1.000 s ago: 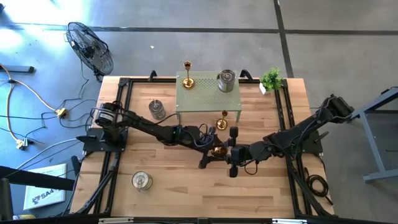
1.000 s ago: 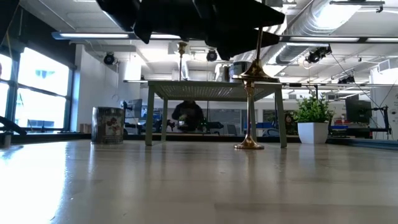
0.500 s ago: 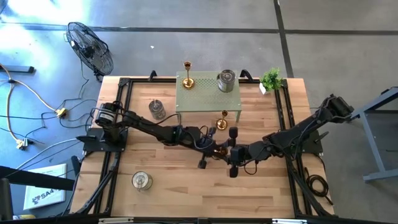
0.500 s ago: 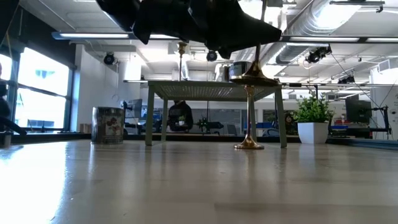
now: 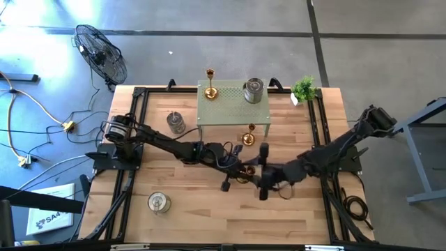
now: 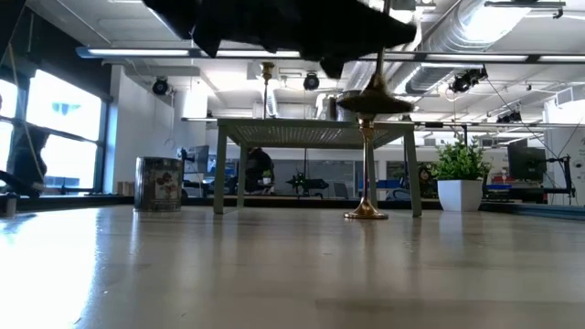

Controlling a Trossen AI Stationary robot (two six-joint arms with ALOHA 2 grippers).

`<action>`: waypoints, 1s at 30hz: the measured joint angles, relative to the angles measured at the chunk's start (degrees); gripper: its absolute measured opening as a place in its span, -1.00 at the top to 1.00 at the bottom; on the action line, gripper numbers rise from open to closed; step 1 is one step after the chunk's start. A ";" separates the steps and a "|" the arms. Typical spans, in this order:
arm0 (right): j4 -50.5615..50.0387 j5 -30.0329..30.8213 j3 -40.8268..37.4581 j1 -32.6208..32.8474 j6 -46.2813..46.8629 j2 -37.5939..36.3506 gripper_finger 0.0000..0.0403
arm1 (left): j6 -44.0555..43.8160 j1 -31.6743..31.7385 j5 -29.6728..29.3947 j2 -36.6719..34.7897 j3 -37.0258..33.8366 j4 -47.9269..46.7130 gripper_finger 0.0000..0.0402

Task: Pick & Place candle stick holders
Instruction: Put the bottom gold candle holder on the shelf aligned with the other gold candle holder

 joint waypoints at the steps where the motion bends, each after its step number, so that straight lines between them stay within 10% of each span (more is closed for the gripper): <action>1: 3.04 0.07 0.30 0.60 -1.10 -0.52 0.11 | -0.13 0.00 0.17 0.14 -0.18 -0.99 0.97; 14: 11.56 10.70 0.42 12.99 -15.19 -4.20 0.10 | 0.28 0.18 -0.97 -2.19 -0.39 -5.72 0.97; 30: 7.34 32.43 0.26 26.15 -14.36 -4.20 0.10 | 9.92 -0.11 -17.82 -31.56 -0.30 -23.54 0.97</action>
